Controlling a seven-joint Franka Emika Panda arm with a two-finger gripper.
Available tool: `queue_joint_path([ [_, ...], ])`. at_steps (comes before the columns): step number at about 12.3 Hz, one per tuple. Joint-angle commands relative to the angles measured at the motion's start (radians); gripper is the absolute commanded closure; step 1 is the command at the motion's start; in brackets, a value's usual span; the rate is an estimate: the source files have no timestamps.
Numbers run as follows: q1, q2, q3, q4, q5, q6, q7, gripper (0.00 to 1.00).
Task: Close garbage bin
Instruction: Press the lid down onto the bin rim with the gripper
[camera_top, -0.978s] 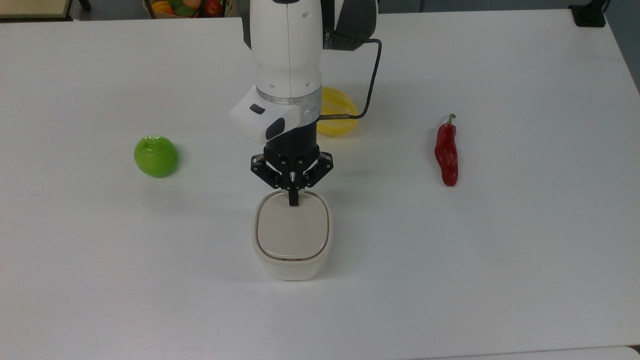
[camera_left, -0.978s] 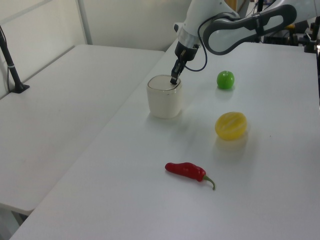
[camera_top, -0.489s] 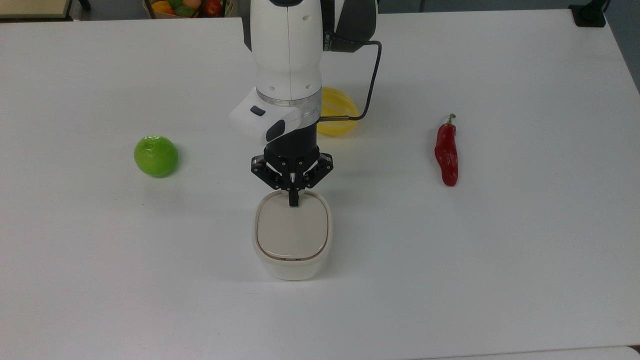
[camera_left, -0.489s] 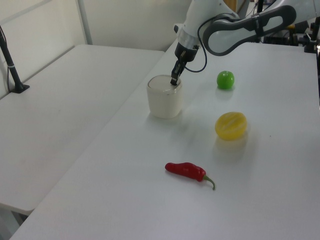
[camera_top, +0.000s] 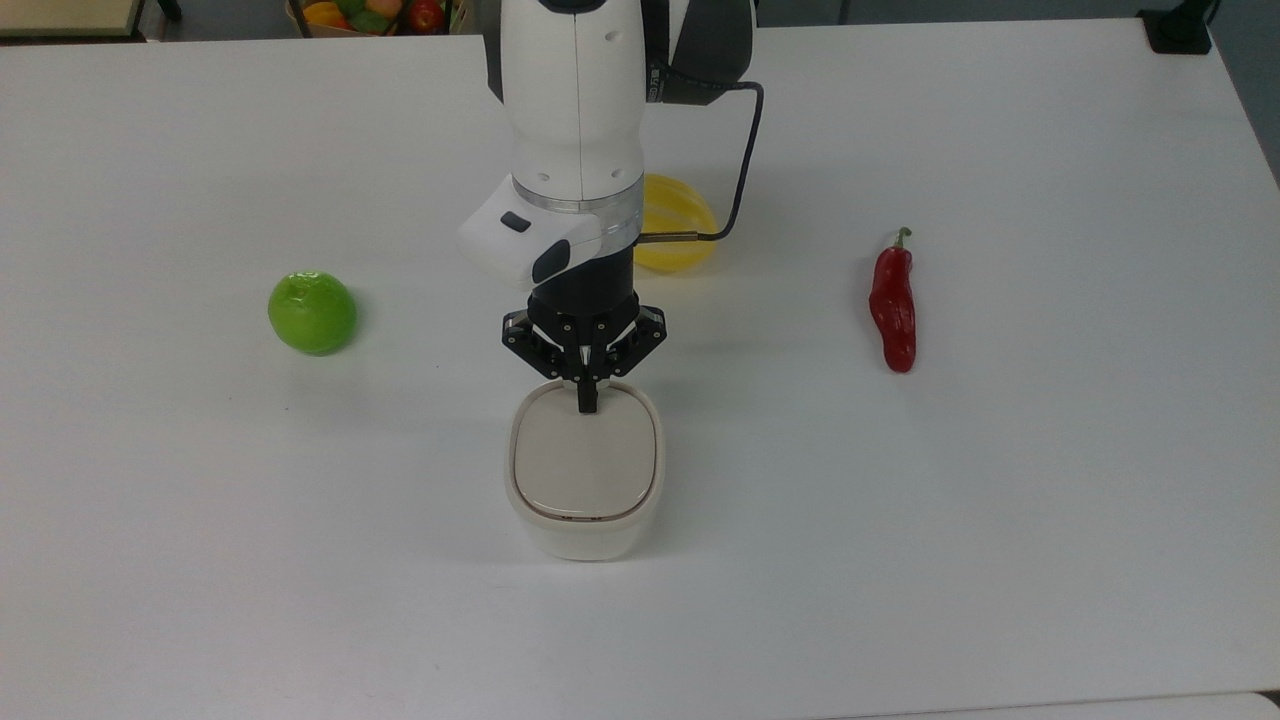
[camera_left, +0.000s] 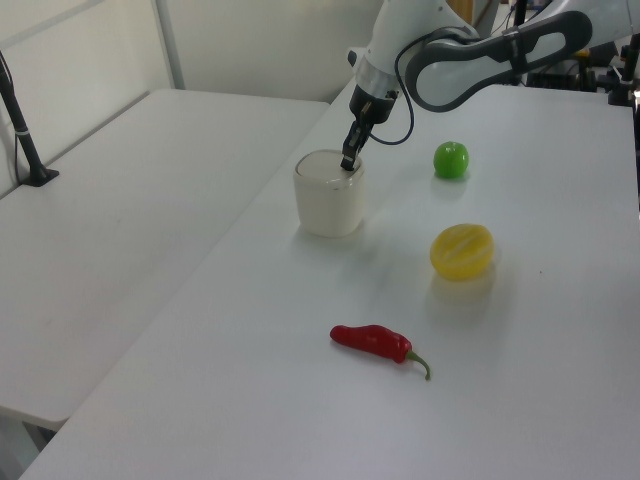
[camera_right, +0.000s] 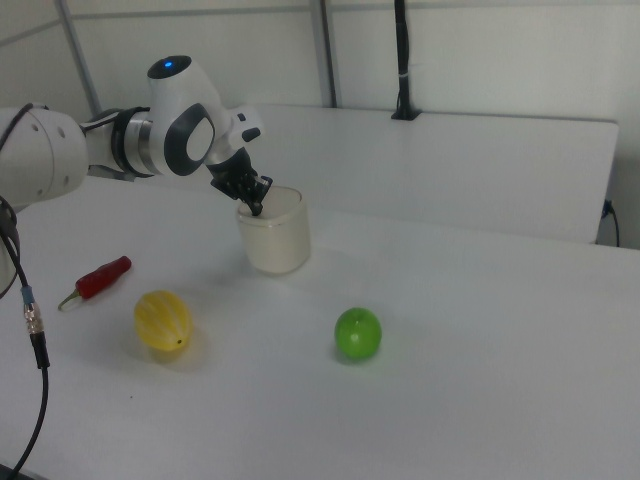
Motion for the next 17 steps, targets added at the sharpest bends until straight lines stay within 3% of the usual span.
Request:
queue_joint_path([
  [1,0.014,0.002,-0.006,-0.029,0.008,-0.014,-0.003,1.0],
  [13,0.012,-0.042,-0.003,-0.027,0.009,-0.027,0.0,1.0],
  [17,0.008,-0.168,-0.006,-0.029,0.008,-0.235,-0.009,1.0],
])
